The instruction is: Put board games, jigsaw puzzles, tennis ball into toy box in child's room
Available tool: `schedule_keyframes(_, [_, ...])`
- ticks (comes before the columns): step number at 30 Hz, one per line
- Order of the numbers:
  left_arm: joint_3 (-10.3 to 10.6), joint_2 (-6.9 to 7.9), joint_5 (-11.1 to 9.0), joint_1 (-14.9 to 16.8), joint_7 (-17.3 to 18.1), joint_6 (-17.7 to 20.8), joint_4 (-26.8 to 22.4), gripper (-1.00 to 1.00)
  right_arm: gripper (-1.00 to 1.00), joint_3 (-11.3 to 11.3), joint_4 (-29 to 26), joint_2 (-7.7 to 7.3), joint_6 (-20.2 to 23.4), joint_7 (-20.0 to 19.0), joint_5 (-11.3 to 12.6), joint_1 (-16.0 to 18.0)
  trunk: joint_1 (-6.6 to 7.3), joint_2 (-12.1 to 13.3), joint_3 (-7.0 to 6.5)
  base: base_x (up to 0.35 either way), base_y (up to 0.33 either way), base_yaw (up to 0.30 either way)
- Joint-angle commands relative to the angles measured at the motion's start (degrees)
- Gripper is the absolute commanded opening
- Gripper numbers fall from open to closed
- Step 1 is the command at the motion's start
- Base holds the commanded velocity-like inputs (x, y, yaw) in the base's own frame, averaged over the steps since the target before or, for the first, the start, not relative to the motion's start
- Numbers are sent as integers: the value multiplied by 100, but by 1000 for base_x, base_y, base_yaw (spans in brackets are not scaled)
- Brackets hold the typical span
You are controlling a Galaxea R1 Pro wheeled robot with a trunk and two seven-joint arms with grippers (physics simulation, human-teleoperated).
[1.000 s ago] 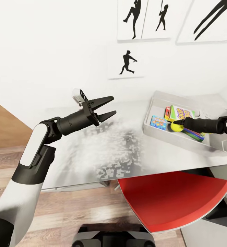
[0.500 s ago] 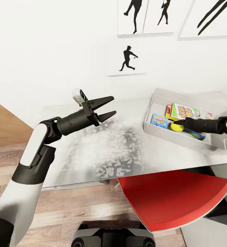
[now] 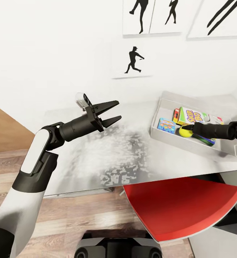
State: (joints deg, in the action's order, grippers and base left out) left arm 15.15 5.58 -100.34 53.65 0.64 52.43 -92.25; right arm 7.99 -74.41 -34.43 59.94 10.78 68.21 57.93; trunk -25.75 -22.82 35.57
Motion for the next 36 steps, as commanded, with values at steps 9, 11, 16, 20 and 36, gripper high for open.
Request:
schedule_keyframes(9, [5,4,-3,5,7,9,-1,100,-100,17,-1,22,6,64,61,3,-3,-10,10,0,0,0])
schedule_keyframes(11, [5,4,-3,5,7,10,-2,100,-100,17,0,26,6,64,61,2,-3,-10,10,0,0,0])
schedule_keyframes(16, [5,4,-3,5,7,12,1,100,-100,18,3,31,6,65,61,0,-3,-10,11,0,0,0])
schedule_keyframes(20, [5,4,-3,5,7,11,3,100,-100,18,4,34,6,65,61,0,-3,-10,11,0,0,0])
schedule_keyframes(36, [5,0,-3,5,7,9,3,100,100,19,6,34,6,65,55,-1,-3,-10,11,0,0,0])
